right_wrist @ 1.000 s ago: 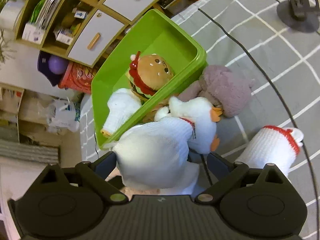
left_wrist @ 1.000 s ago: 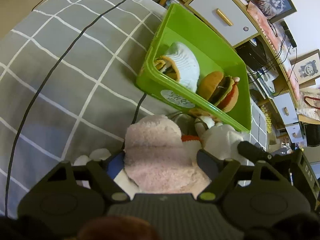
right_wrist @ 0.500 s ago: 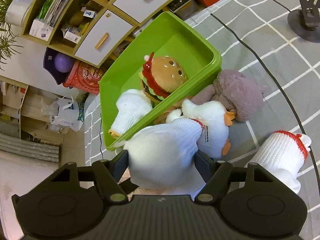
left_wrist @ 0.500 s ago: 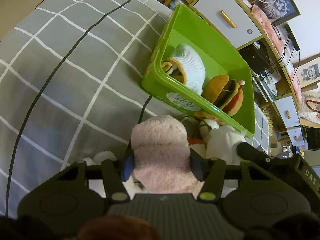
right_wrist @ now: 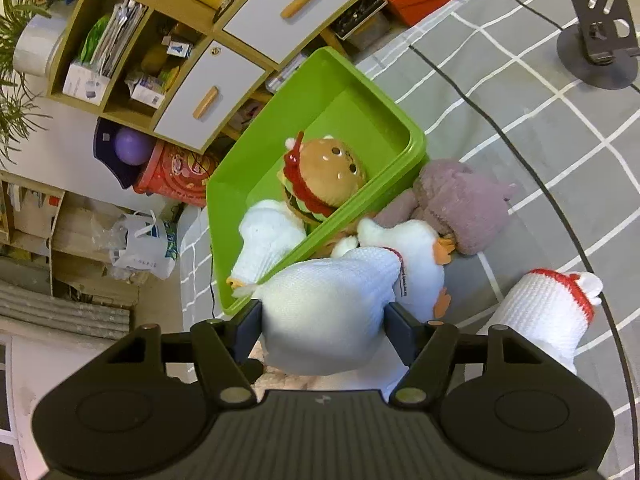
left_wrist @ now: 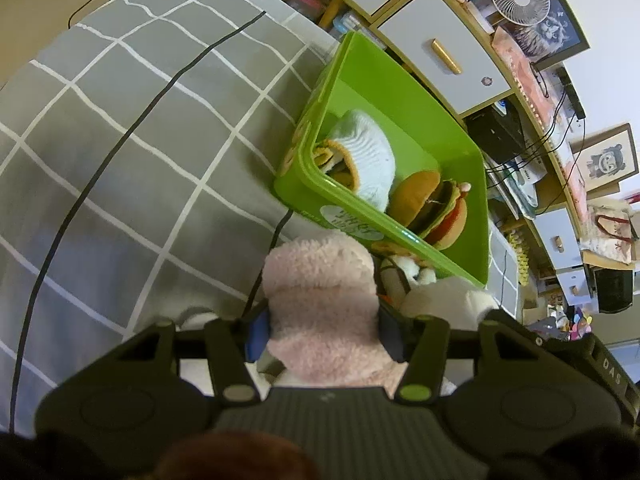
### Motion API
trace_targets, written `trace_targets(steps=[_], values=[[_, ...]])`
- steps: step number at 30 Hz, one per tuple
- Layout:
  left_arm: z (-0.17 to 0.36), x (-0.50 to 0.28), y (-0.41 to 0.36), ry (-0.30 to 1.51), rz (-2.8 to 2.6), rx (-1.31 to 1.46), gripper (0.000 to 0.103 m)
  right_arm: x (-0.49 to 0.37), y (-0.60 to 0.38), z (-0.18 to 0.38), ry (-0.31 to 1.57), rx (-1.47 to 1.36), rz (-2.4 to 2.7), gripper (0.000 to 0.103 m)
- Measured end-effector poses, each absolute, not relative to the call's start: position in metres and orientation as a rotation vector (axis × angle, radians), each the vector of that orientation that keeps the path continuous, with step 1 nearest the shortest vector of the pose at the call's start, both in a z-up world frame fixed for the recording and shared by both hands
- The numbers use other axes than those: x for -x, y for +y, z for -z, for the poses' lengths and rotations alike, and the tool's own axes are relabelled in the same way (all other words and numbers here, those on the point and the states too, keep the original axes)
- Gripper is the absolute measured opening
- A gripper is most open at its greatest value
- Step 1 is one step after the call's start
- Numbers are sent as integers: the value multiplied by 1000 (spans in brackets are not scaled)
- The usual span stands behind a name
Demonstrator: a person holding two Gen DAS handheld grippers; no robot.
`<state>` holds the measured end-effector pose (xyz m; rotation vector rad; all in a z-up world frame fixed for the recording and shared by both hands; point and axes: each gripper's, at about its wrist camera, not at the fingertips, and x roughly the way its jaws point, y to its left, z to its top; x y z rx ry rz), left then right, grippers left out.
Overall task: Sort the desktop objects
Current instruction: 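Lower the pink toy into the green bin while the right tool lowers the white knit toy there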
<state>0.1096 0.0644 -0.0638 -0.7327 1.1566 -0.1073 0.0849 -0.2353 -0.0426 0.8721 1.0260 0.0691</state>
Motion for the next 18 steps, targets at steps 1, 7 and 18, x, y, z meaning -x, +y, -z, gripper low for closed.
trace_targets(steps=[1,7,18], values=[[62,-109,65,1152,109,732,52,-84,-237,41,1022,-873,-69,67],[54,-108,66,1121,107,714,52,-80,-248,33,991,-893,-66,67],[35,-112,76,1028,103,729,52,-79,-267,25,938,-967,-71,67]])
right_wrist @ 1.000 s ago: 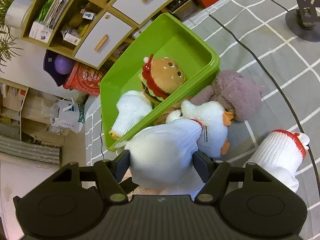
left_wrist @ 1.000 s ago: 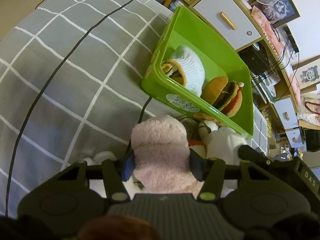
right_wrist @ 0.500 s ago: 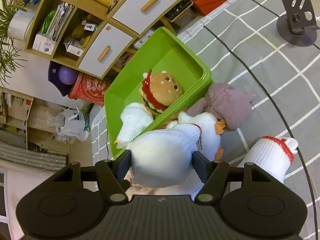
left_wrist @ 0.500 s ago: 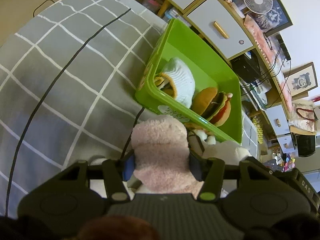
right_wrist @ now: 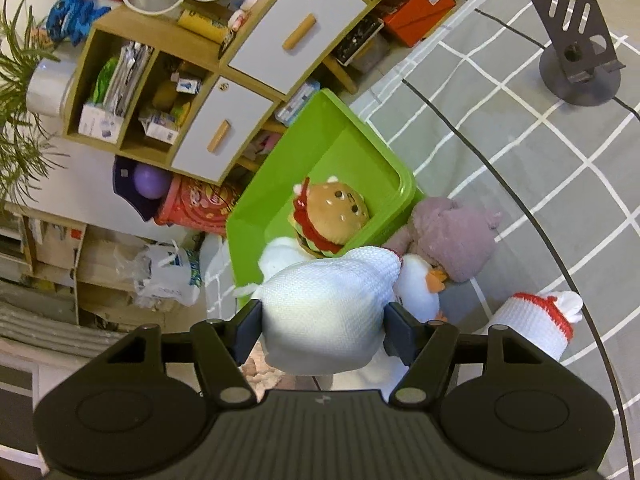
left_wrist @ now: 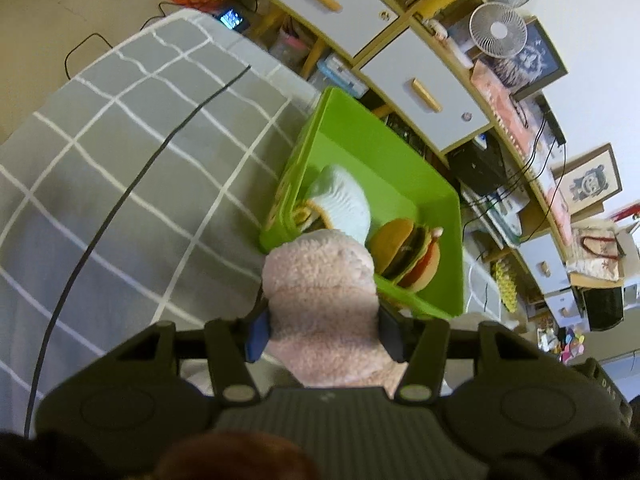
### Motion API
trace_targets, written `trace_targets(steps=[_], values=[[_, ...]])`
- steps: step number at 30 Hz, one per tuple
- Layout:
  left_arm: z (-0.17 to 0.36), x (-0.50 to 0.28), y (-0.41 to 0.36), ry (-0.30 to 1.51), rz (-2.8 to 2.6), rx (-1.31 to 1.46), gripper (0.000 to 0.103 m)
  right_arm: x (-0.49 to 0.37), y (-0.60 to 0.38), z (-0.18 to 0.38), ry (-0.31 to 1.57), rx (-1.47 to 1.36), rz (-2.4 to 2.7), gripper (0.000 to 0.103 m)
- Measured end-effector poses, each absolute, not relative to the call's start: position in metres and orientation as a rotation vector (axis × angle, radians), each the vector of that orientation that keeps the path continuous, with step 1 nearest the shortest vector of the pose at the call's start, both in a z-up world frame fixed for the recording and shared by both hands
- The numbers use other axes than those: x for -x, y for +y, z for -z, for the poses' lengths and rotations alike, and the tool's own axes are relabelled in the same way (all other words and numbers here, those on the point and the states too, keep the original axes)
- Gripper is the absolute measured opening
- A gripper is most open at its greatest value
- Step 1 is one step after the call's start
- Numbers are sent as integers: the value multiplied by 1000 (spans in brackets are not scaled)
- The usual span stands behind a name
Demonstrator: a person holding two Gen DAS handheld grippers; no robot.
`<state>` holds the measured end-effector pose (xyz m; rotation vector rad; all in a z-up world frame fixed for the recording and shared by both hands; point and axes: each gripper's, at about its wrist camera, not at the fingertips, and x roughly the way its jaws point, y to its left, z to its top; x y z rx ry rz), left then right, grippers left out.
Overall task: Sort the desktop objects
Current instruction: 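Lower the pink toy into the green bin while the right tool lowers the white knit toy there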
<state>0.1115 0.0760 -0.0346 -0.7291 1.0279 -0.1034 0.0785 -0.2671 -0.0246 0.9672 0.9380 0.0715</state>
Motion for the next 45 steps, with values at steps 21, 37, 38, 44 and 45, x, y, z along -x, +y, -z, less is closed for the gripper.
trace_targets(steps=[21,37,38,44,45], values=[[23,-150,55,725,12,630,53,-112,-291,39,728,-1065,-12,67],[41,-160,10,660,41,506,53,-123,-276,50,728,-942,30,67],[42,-160,10,662,39,501,53,-123,-274,50,729,-926,31,67],[53,-164,15,669,35,545,53,-123,-263,43,739,-823,30,67],[55,-165,16,670,35,555,53,-123,-261,43,742,-813,29,67]])
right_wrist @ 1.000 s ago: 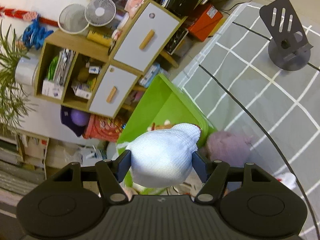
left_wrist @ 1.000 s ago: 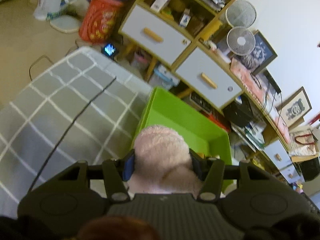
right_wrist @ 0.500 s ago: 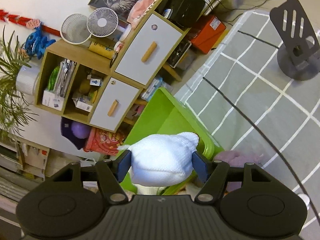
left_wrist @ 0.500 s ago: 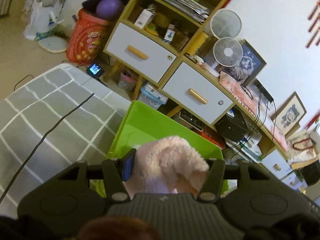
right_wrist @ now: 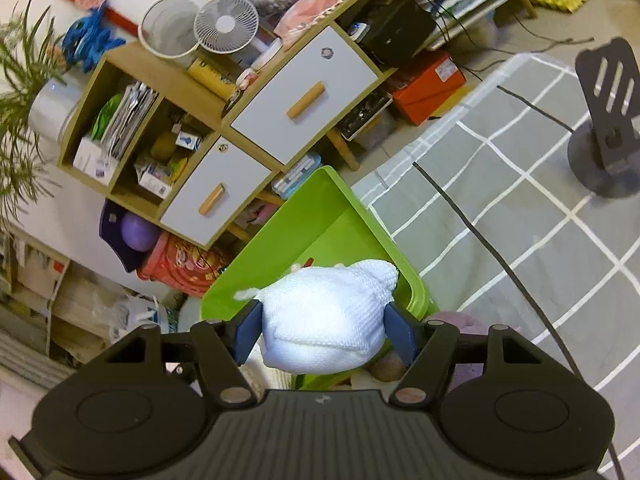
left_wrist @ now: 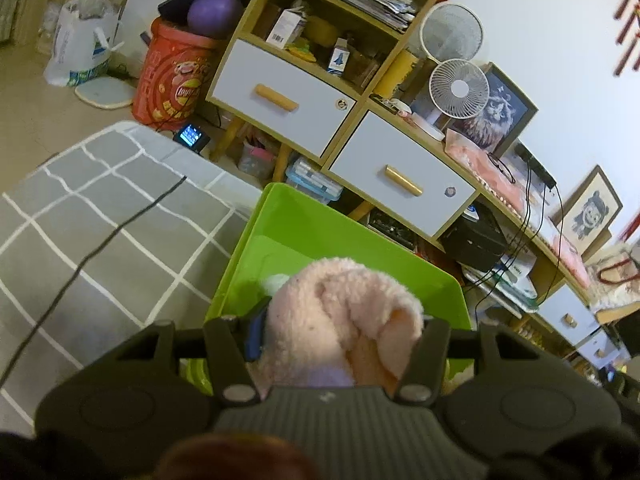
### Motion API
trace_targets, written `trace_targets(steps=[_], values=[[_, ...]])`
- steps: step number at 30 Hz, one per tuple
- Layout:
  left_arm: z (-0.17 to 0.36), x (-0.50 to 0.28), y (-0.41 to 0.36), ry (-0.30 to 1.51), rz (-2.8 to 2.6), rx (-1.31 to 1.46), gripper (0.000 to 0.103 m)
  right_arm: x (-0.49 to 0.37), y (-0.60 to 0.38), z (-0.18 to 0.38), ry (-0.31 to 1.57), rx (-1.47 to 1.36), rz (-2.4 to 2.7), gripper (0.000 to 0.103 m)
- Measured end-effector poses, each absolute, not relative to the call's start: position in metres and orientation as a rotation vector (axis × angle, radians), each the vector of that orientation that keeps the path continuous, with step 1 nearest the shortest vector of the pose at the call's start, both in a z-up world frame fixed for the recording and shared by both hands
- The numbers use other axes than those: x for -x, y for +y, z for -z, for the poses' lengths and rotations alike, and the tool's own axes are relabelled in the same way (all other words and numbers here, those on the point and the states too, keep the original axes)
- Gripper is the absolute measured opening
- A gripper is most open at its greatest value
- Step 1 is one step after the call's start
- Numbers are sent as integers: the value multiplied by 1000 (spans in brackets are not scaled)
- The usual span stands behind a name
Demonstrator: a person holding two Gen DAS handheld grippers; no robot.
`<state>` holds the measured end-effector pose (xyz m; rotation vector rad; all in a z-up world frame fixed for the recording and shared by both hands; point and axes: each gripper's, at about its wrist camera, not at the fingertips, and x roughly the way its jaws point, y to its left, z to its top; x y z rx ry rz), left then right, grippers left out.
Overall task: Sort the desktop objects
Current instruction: 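Lower the pink toy into the green bin while the right tool lowers the white knit toy there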
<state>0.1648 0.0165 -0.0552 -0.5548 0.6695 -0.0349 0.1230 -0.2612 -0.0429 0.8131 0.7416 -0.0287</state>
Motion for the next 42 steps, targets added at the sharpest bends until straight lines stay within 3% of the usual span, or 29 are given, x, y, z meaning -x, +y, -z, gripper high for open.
trace_targets(steps=[5,15,20,31,42], values=[[62,-165,23,678,33,595,53,-121,-261,41,753,-798,21,68],[54,-162,22,701,99,577,73,-114,-266,27,728,-780,-5,73],[47,-161,22,719,125,569,76,-112,-267,22,719,-775,-7,73],[22,-152,40,796,131,616,72,-104,-256,7,717,-732,-63,69],[17,-147,39,898,173,629,55,-107,-246,7,810,-701,-81,56]])
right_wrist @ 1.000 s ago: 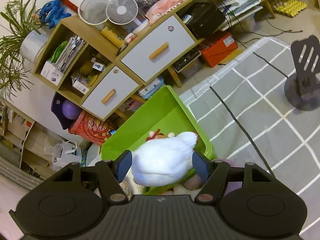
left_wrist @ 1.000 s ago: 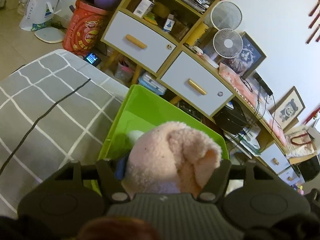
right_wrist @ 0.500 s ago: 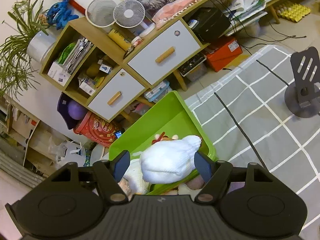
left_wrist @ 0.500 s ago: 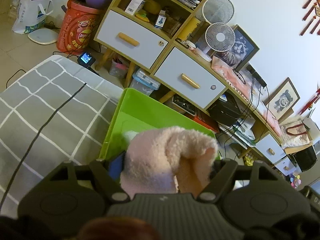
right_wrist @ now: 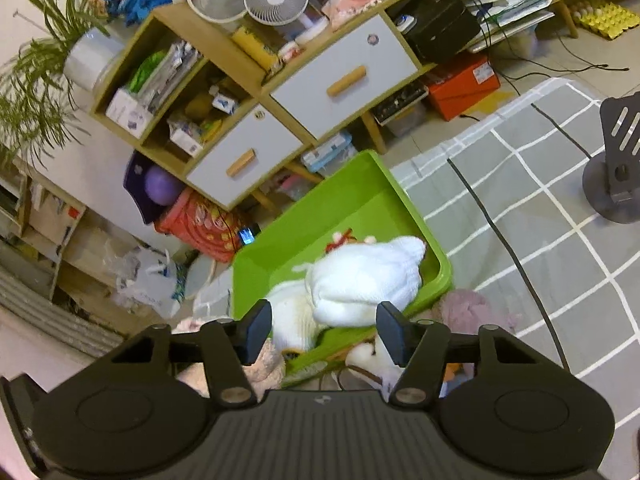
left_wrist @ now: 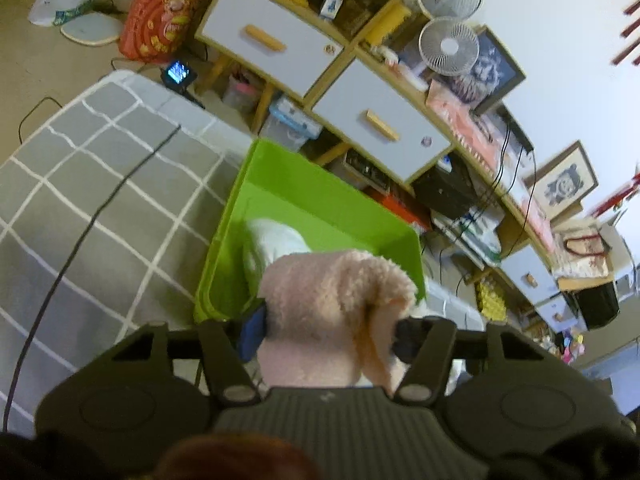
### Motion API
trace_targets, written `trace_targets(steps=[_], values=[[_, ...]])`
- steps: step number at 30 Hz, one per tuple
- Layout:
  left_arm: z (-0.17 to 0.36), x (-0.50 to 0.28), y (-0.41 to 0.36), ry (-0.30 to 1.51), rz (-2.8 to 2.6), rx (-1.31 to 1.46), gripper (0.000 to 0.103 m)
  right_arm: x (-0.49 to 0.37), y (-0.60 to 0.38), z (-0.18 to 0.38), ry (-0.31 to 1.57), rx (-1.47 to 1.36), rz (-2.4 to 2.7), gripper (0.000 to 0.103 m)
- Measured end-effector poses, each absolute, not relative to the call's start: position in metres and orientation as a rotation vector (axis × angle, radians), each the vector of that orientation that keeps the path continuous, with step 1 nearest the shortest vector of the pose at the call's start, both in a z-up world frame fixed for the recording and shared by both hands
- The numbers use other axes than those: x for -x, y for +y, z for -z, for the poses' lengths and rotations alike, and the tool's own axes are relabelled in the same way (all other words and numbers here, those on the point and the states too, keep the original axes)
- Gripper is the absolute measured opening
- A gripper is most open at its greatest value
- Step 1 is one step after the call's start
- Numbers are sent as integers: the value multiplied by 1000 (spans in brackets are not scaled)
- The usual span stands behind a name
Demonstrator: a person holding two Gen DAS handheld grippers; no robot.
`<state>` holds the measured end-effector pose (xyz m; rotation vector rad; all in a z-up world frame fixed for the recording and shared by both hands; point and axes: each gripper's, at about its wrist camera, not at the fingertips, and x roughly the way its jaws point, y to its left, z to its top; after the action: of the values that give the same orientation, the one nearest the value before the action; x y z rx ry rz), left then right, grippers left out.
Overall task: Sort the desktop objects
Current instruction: 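Lower the pink toy into the green bin while the right tool lowers the white knit toy there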
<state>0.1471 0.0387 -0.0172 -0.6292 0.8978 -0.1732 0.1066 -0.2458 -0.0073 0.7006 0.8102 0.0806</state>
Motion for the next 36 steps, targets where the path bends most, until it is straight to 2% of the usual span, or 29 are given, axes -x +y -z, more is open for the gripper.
trace_targets(steps=[6,22,25,30,34,36], values=[[26,-155,33,872,151,611,49,-118,-247,23,831,-711,-57,53],[56,-171,25,754,154,610,49,-134,-249,47,819,-743,-19,51],[56,-170,24,746,162,606,51,-131,-248,43,813,-733,-22,51],[41,-164,23,743,192,622,68,-125,-248,35,802,-732,-41,51],[28,-158,26,760,212,656,67,-119,-251,28,790,-733,-44,51],[23,-156,27,755,223,656,64,-118,-254,26,783,-738,-43,51]])
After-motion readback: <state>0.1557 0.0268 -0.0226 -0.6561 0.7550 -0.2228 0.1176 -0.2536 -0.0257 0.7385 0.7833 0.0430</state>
